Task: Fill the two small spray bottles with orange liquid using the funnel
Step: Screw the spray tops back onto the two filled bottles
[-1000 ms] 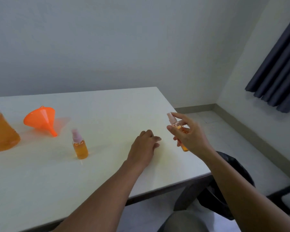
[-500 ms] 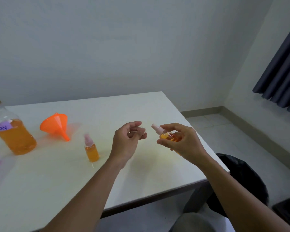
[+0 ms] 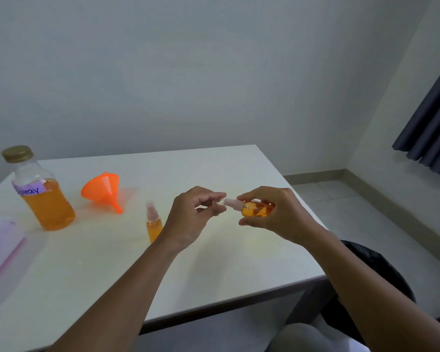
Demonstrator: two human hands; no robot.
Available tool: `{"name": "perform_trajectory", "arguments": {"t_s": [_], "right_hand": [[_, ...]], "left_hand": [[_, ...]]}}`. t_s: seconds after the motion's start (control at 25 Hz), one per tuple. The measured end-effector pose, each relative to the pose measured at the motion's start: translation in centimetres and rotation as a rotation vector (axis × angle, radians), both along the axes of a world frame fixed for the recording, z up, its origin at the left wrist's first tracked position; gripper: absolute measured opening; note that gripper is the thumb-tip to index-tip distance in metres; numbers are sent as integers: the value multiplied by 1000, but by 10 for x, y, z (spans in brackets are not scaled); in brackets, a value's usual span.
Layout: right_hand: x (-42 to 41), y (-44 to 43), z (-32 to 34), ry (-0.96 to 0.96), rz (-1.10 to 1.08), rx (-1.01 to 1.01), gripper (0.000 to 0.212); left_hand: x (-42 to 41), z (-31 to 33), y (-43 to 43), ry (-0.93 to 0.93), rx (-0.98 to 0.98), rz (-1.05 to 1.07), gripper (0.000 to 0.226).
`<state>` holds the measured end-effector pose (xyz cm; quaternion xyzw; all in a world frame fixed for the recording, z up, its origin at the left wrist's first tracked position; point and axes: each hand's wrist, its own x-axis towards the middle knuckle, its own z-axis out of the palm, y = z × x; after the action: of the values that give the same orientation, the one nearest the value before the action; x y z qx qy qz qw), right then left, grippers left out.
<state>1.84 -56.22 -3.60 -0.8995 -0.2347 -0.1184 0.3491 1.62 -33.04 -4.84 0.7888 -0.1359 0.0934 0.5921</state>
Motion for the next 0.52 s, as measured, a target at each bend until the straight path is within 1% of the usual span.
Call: {"name": "perform_trajectory", "arguments": {"t_s": [0.12, 0.2, 0.24, 0.36, 0.52], "right_hand": [[0, 2, 0, -29, 26, -19, 52], [-3, 3, -2, -45, 14, 33, 54], [-4, 5, -3, -58, 2, 63, 55], [-6, 11, -10, -94, -36, 146, 50], [-7, 14, -15, -120, -70, 209, 45]], "left_hand": [[0, 5, -1, 46, -87, -9, 36], [-2, 6, -4, 95, -198, 2, 39], [-4, 6, -5, 112, -234, 14, 36], [-5, 5, -8, 130, -271, 38, 27], [-2, 8, -8, 156, -274, 13, 29]]}}
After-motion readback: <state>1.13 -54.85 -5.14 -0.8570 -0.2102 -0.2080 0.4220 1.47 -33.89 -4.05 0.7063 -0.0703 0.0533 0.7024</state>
